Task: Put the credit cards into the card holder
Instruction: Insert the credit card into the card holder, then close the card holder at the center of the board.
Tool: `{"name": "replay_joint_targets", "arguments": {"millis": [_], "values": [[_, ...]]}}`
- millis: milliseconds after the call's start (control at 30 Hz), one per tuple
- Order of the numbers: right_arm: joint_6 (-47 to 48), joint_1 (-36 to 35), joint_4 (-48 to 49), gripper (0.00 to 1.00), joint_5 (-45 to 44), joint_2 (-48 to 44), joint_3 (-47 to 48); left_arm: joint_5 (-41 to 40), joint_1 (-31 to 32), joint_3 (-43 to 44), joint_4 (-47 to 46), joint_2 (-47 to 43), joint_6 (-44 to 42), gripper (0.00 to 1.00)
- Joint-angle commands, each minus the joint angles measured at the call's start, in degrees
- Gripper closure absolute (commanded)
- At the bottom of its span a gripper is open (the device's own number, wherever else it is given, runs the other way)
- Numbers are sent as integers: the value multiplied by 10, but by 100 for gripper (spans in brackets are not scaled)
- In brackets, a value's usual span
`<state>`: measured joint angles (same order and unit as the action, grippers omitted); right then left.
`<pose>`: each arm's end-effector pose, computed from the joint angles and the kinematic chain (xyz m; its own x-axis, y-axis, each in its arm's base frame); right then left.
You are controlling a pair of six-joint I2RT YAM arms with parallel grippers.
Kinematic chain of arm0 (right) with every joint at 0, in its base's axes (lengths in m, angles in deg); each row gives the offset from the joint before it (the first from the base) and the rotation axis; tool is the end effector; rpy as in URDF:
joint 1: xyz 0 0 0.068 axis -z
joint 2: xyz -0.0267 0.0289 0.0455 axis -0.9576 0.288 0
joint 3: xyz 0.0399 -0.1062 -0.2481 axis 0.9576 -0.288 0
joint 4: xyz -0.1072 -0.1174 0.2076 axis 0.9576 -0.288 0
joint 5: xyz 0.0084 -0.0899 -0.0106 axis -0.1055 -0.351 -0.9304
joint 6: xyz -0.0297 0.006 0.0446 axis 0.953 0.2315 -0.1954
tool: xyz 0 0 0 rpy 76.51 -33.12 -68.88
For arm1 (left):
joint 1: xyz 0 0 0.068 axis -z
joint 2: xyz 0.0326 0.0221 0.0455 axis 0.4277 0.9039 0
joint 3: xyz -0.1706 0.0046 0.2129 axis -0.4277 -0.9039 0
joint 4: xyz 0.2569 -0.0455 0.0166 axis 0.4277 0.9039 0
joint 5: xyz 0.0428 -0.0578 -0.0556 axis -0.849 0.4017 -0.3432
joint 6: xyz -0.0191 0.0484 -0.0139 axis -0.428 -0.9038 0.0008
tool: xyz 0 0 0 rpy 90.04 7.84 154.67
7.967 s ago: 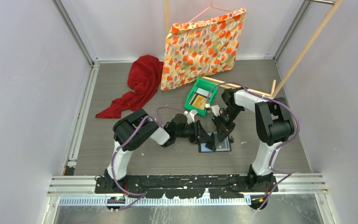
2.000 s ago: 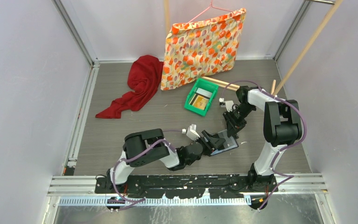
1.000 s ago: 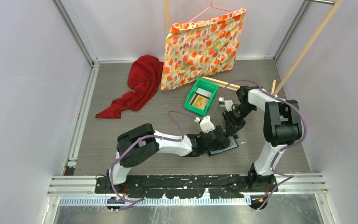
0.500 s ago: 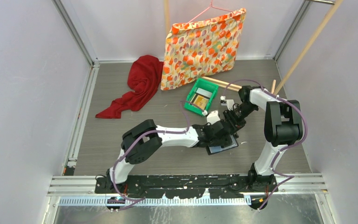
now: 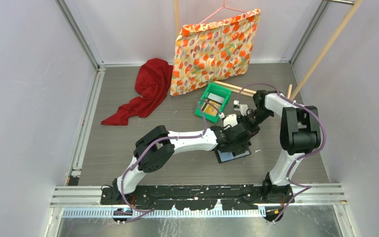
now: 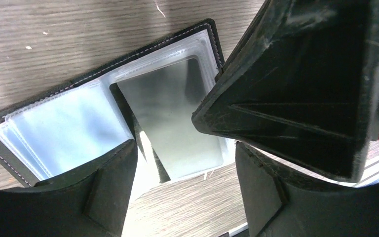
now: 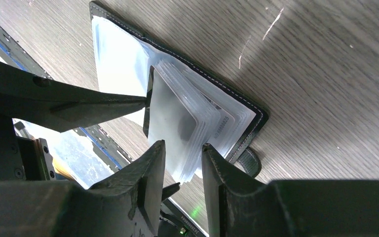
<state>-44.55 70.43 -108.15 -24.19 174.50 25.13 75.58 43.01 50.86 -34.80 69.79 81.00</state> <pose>0.2975 0.0345 0.1611 -0.8768 -0.4607 -0.1376 -0.4542 0.6997 0.5514 0.1828 -0.4363 0.1799 -0.8973 -0.1871 -0.3998 0.0279 0.8799 -0.4743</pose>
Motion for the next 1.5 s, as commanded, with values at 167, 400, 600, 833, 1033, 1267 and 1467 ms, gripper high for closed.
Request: {"name": "replay_joint_targets", "arguments": {"millis": [167, 400, 600, 833, 1033, 1267, 1467], "values": [[5, 19, -11, 55, 24, -56, 6, 58, -22, -133, -187, -126, -136, 24], [44, 20, -11, 54, 31, -104, -3, 7, -24, -293, -228, -273, -268, 24], [86, 11, 28, 53, 57, -179, -49, -40, -31, -514, -361, -435, -293, 9], [10, -32, 58, 56, -43, -104, -39, 58, -73, -644, -504, -478, -185, 0], [-18, -39, 70, 54, -128, -49, -36, 91, -72, -658, -576, -411, -77, 10], [-33, -36, 65, 59, -163, -14, -30, 119, -58, -608, -625, -282, -10, 17], [-32, -25, 52, 63, -164, 22, -22, 96, -45, -557, -560, -225, 23, 15]]}}
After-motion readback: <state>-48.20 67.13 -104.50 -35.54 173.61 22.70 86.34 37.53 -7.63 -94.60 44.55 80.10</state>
